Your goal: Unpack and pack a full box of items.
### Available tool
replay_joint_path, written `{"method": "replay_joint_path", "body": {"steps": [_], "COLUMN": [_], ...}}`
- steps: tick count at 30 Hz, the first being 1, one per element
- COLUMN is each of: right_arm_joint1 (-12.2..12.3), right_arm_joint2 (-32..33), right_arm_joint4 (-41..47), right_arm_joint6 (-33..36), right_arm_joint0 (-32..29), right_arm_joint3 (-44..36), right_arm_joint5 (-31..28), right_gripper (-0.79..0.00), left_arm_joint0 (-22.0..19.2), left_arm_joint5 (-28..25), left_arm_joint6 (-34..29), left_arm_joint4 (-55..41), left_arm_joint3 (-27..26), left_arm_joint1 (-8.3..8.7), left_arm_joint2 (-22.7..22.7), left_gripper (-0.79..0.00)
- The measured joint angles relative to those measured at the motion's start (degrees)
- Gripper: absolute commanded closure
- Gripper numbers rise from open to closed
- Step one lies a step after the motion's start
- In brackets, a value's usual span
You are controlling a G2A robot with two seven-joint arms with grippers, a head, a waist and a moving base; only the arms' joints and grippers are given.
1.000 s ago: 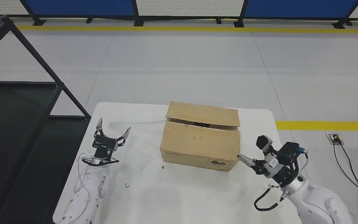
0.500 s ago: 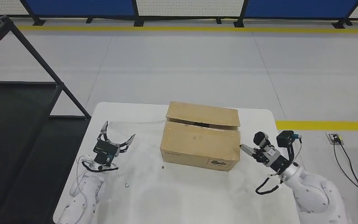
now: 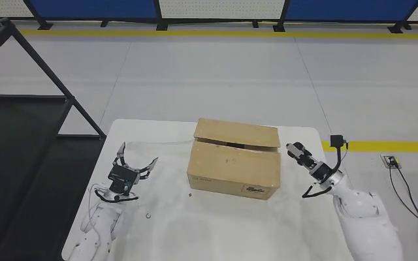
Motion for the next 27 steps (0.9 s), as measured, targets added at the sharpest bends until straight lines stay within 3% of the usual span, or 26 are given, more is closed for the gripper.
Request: {"method": "replay_joint_path", "body": {"steps": [7, 27], "right_arm_joint1": [-0.64, -1.42], "right_arm_joint2": [-3.87, -10.45], "right_arm_joint4": [-1.66, -0.21], "right_arm_joint6": [-4.01, -3.33], "right_arm_joint0": [3.91, 8.57], "right_arm_joint3": [5.7, 12.69], "right_arm_joint5": [-0.88, -5.54], "right_gripper": [-0.785, -0.785], "left_arm_joint0": [-0.03, -0.75], "left_arm_joint5": [0.51, -0.98], "left_arm_joint6": [-0.34, -1.44], "left_arm_joint4": [-0.3, 1.97], "left_arm_joint3": [-0.86, 0.52], "left_arm_joint1": [-0.03, 0.18], "left_arm_joint2": [0.29, 1.64], "left_gripper": [-0.785, -0.785]}}
